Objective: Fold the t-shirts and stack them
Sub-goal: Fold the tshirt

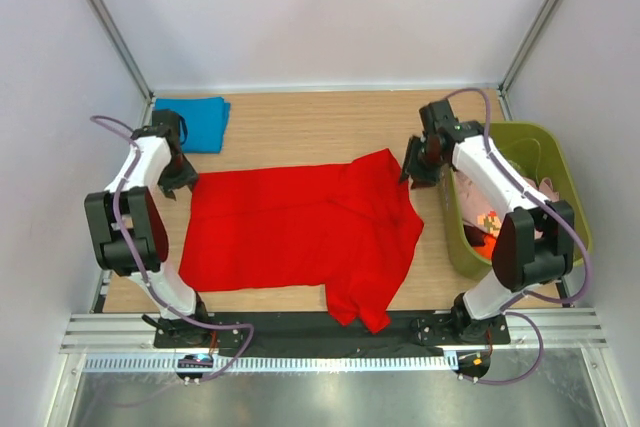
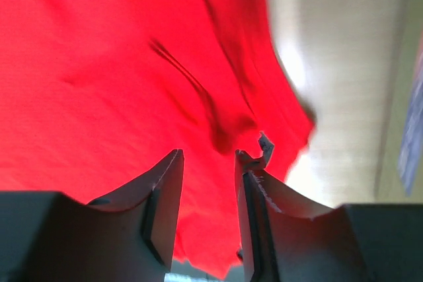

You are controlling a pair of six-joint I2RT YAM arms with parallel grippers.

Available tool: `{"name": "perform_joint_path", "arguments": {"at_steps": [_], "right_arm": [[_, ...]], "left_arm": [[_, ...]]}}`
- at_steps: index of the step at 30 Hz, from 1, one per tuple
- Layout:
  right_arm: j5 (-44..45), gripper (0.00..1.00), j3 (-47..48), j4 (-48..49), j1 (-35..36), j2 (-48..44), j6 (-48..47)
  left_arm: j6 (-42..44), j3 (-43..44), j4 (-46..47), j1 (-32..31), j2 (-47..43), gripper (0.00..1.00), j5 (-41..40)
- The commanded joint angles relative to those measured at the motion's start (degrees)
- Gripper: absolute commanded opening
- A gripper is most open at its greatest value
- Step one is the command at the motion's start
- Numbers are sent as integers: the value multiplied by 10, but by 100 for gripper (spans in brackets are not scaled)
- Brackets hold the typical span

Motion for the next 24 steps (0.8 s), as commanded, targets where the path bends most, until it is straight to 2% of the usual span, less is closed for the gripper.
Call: {"name": "perform_joint_path", "arguments": {"at_steps": [1, 5, 7, 11, 13, 20, 24], "right_arm": [[21, 44, 104, 16, 0, 39, -38], [4, 45, 135, 50, -1, 86, -40], [-4, 45, 152, 57, -1, 107, -46], [-13, 45, 227, 50, 0, 196, -50], [-9, 45, 252, 45, -1, 223, -50], [-6, 46, 362, 22, 0, 318, -47], [-2, 46, 373, 2, -1, 331, -48]], "left_arm": [[-32, 34, 0, -1, -50, 48, 13], [-41, 28, 47, -1, -64, 44, 54], [-37, 24, 67, -1, -57, 43, 108], [-26, 40, 91, -1, -6, 31, 205], [-22, 49, 91, -1, 19, 28, 228], [-13, 71, 90, -1, 86, 27, 235], [-11, 72, 85, -1, 104, 26, 236]]}}
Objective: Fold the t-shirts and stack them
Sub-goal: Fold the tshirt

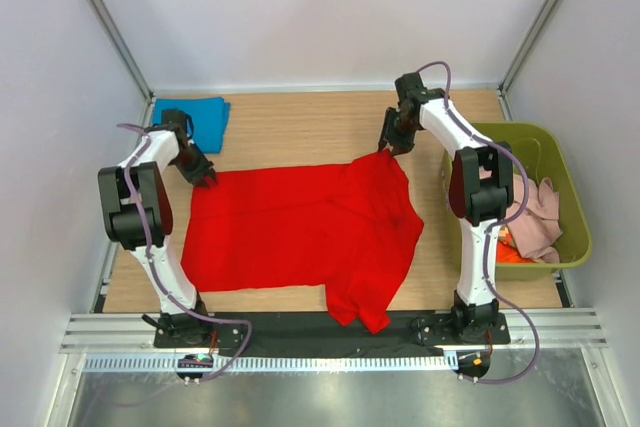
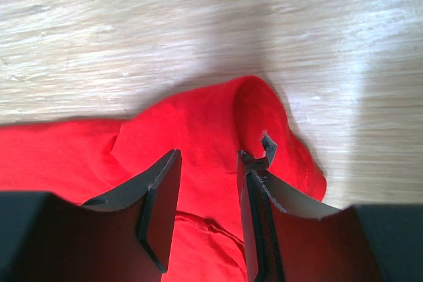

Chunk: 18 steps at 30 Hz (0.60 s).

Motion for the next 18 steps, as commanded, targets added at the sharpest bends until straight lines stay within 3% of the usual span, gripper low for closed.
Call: {"name": "perform_joint_path", "arguments": {"at_steps": [1, 10, 15, 18], "right_arm": [[4, 46, 25, -25, -1, -12, -9], [23, 47, -22, -53, 10, -68, -52], [6, 52, -134, -53, 58, -172, -74], [33, 53, -188, -31, 92, -188, -99]], "left_arm": [[9, 22, 3, -1, -1, 26, 18], [23, -15, 0, -1, -51, 28, 5], [18, -45, -5, -1, -74, 29, 19], [14, -65, 1, -3, -93, 29, 24]]}}
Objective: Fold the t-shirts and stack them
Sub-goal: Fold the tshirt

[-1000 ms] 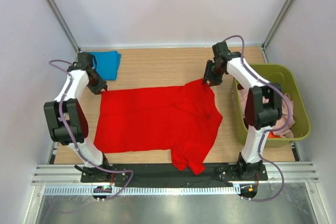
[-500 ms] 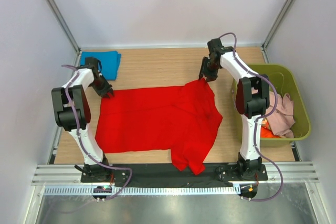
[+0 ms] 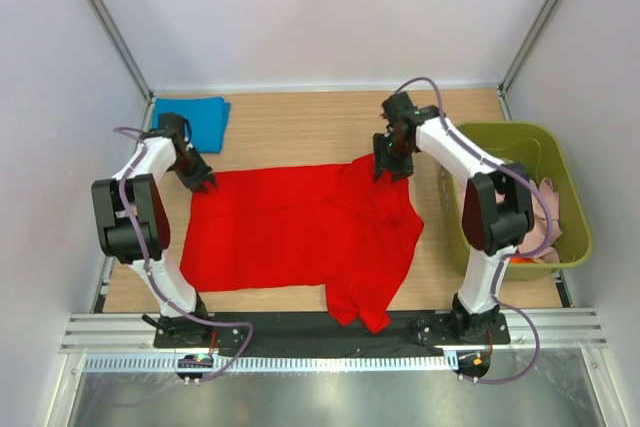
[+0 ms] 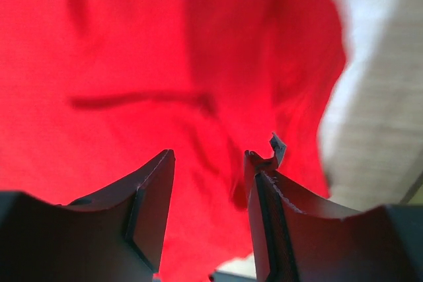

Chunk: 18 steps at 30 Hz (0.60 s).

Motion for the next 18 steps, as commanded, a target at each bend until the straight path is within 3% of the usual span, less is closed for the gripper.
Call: {"name": "perform_joint_path", "arguments": {"at_steps": [1, 18], "right_arm": [[10, 53, -37, 12, 40, -40, -41], [32, 49, -9, 49, 62, 57, -67]], "left_arm": [[0, -21, 5, -3, -41, 30, 16], [12, -57, -24, -4, -93, 30, -2]]}}
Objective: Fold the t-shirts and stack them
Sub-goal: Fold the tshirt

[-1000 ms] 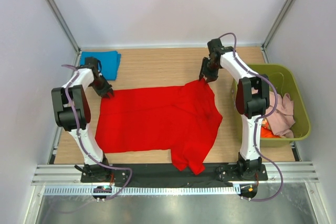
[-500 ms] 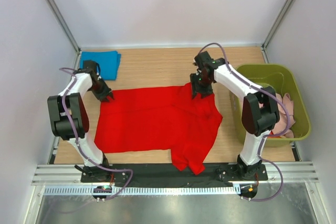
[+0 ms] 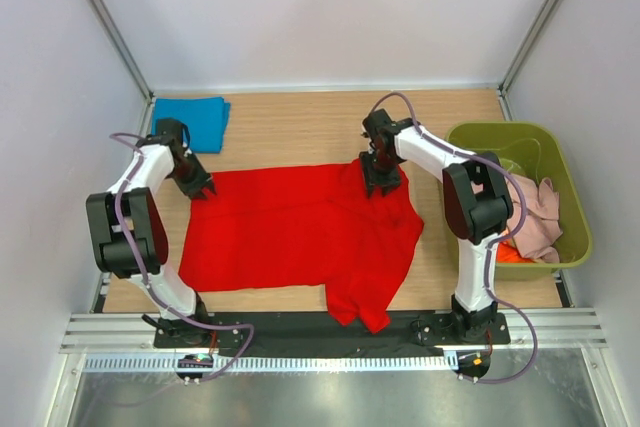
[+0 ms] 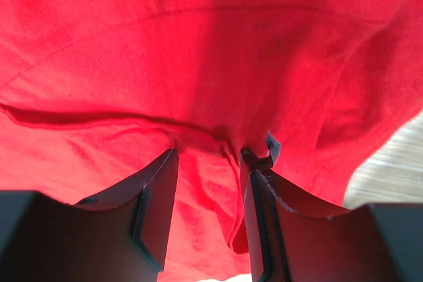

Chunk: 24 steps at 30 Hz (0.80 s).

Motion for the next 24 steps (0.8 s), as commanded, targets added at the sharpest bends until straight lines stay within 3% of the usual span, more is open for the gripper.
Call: {"name": "perform_joint_path", "arguments": {"at_steps": [1, 7, 16, 24], "right_arm": [[4, 48, 28, 23, 7, 3, -11], [8, 40, 53, 16, 9, 26, -7], [17, 1, 51, -5, 10, 7, 1], [20, 1, 61, -106, 43, -63, 68]], "left_arm": [[12, -5, -9, -2, -26, 30, -5], [16, -5, -10, -2, -25, 30, -4], [21, 2, -15, -2, -22, 30, -10], [18, 14, -14, -1, -18, 30, -11]]}}
